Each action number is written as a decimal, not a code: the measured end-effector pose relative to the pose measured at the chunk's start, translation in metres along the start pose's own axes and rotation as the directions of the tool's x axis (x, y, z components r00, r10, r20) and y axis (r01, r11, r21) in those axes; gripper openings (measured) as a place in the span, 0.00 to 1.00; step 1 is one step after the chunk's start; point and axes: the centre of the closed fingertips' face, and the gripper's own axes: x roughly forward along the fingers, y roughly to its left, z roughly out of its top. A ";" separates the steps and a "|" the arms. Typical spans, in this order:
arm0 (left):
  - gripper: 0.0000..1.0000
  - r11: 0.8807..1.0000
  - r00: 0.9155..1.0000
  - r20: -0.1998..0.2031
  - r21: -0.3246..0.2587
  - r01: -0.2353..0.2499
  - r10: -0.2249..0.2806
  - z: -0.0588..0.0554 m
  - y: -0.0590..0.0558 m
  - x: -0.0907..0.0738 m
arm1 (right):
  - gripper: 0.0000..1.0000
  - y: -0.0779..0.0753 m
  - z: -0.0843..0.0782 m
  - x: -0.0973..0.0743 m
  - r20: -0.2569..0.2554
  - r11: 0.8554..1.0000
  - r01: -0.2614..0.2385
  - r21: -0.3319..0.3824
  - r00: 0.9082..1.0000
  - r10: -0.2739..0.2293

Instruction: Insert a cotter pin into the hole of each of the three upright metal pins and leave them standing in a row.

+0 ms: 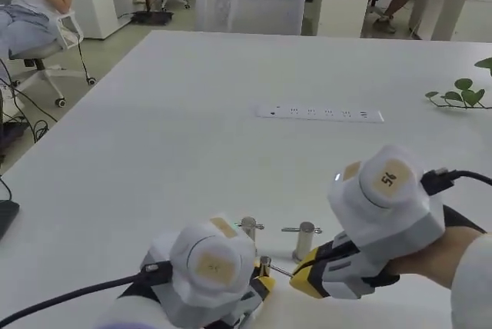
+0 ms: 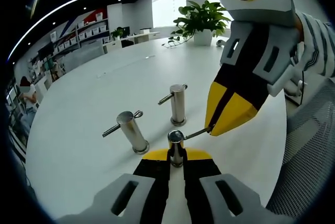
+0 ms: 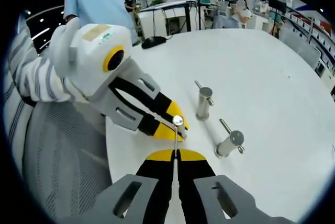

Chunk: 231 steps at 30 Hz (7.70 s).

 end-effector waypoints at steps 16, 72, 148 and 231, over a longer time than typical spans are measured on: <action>0.07 0.998 0.998 -0.019 -0.008 -0.057 0.057 0.001 -0.001 0.000 | 0.02 0.001 0.002 0.002 0.003 0.999 0.028 0.017 1.000 -0.028; 0.07 0.999 0.999 -0.039 0.038 0.025 -0.024 -0.005 -0.008 -0.007 | 0.02 0.002 0.007 0.005 -0.054 0.977 -0.038 -0.210 0.998 0.027; 0.07 1.000 0.998 -0.048 0.000 0.030 -0.030 -0.007 -0.011 -0.008 | 0.06 0.007 0.015 0.009 0.023 0.991 -0.047 -0.123 0.998 0.050; 0.14 0.995 0.995 -0.056 0.056 0.088 -0.085 -0.012 -0.012 -0.015 | 0.10 0.004 0.018 0.017 0.160 0.999 -0.009 -0.043 0.987 0.016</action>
